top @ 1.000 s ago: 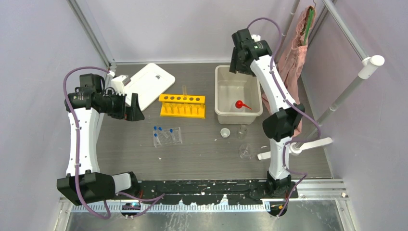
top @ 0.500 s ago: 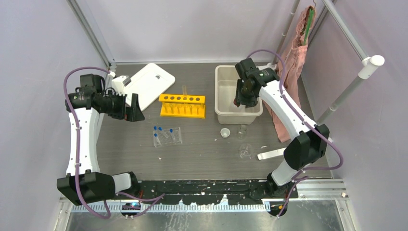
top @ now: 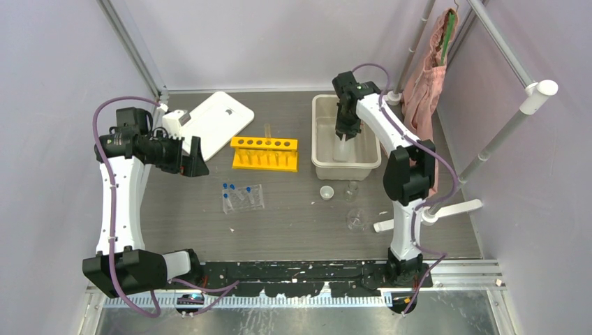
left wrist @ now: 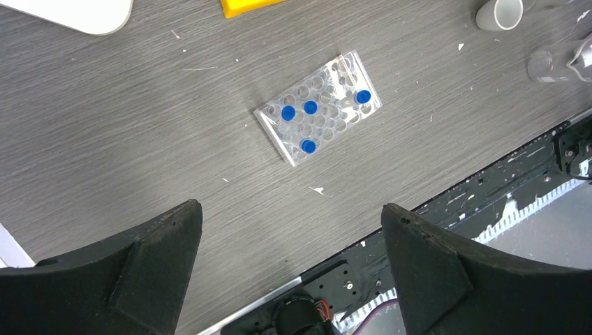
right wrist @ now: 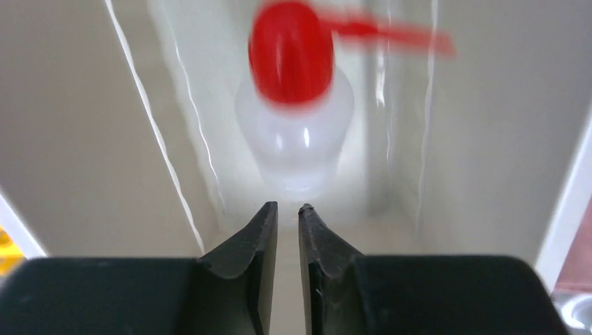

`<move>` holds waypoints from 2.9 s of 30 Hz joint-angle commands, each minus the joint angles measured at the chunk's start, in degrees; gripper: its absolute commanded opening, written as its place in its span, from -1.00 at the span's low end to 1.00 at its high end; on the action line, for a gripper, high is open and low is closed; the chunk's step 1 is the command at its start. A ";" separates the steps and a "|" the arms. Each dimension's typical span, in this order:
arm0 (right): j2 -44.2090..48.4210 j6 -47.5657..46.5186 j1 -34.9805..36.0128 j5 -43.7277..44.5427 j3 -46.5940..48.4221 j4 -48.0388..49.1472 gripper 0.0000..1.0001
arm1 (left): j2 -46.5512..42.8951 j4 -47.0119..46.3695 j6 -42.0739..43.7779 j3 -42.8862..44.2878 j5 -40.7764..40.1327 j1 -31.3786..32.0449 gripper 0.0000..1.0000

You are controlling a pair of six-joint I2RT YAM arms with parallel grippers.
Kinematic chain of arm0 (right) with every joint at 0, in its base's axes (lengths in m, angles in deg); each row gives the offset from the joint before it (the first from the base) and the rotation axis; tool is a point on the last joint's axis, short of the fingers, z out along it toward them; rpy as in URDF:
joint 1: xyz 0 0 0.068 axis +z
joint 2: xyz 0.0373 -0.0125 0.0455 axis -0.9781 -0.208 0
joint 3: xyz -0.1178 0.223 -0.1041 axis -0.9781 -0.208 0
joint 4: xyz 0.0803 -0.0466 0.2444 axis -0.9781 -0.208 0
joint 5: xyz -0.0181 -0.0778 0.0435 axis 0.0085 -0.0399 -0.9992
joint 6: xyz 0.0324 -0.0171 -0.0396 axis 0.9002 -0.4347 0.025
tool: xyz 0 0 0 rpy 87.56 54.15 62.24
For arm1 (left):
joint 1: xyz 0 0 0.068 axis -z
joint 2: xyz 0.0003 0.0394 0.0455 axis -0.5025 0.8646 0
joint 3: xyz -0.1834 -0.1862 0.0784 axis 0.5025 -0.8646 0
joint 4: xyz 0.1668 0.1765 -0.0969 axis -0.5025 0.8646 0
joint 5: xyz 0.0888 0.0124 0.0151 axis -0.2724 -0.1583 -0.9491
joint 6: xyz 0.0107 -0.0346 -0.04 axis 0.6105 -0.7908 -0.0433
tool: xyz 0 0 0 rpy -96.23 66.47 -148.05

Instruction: Organize the chemistry lab equipment

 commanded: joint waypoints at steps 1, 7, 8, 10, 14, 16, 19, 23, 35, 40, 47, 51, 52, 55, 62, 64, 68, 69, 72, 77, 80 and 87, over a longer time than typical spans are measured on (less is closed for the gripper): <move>-4.43 0.05 -2.83 -1.02 11.89 0.51 -0.53 | -0.85 -0.40 1.35 1.10 -0.25 -0.23 0.99; -10.08 0.01 -3.52 -4.77 23.57 -4.58 -0.46 | -0.09 -0.84 1.21 1.19 -0.02 -0.30 1.00; -9.06 0.31 -3.48 -4.98 22.75 -3.88 -0.44 | -0.04 -0.93 1.12 1.18 -0.01 -0.25 0.99; -5.61 0.89 -3.26 -4.79 18.97 -1.87 -0.35 | 0.12 -1.07 0.96 1.25 0.00 -0.22 0.99; 4.21 0.98 -1.33 0.03 7.84 1.72 0.00 | 0.29 -1.30 0.82 1.20 0.31 -0.24 0.99; 10.31 1.46 -0.01 1.96 1.22 4.12 0.08 | 0.40 -1.26 0.79 1.26 0.25 -0.22 0.99; 19.01 1.89 3.66 3.93 -8.03 7.12 0.07 | 0.42 -1.22 0.84 1.57 0.13 -0.23 0.99; 26.79 3.16 11.97 7.25 -18.19 8.72 0.04 | 0.24 -0.92 0.85 2.09 0.32 -0.29 0.99; 31.53 4.86 27.18 9.16 -43.38 25.19 -0.11 | -1.29 0.70 1.78 2.06 0.35 -0.29 0.99; 27.95 2.06 28.31 12.65 -46.27 30.50 -0.11 | -1.94 1.42 2.39 2.36 -0.04 -0.24 1.00; 23.21 0.48 28.34 14.13 -46.94 34.77 -0.14 | -2.05 1.15 2.26 2.99 -1.46 -0.25 0.99; 21.83 0.81 28.41 14.66 -48.71 36.29 -0.22 | -2.05 1.34 2.45 3.13 -1.34 -0.27 1.00; 21.79 1.01 28.41 14.92 -49.43 36.82 -0.25 | -2.06 1.38 2.48 3.04 -1.32 -0.30 1.00; 21.93 1.43 28.51 15.54 -51.48 38.02 -0.31 | -1.89 1.35 2.59 3.05 -1.36 -0.23 1.00; 23.06 1.78 30.31 16.89 -55.11 40.30 -0.44 | -1.79 1.07 2.20 2.88 -0.88 -0.29 1.00; 23.11 2.07 31.22 17.28 -55.56 40.41 -0.64 | -1.86 1.32 2.21 2.93 -0.80 -0.27 0.99; 26.53 2.35 33.58 16.91 -55.44 38.45 -0.98 | -2.23 1.61 2.50 3.01 -0.87 -0.23 0.99; 27.87 2.53 33.98 16.69 -54.61 37.14 -0.98 | -2.30 1.62 2.53 3.03 -0.97 -0.22 1.00; 32.75 3.09 34.16 14.92 -51.25 31.48 -0.98 | -2.32 1.84 2.69 3.18 -0.84 -0.30 1.00; 39.86 2.92 34.08 11.34 -40.40 21.35 -0.98 | -2.23 2.30 3.16 3.38 -0.22 -0.26 0.99; 39.16 1.20 33.46 13.27 -29.85 14.38 -0.99 | -2.05 2.39 3.23 3.55 0.33 -0.23 0.99; 26.58 -4.44 20.19 12.02 -7.55 7.55 -0.99 | -1.34 2.09 2.84 3.73 0.87 -0.30 0.99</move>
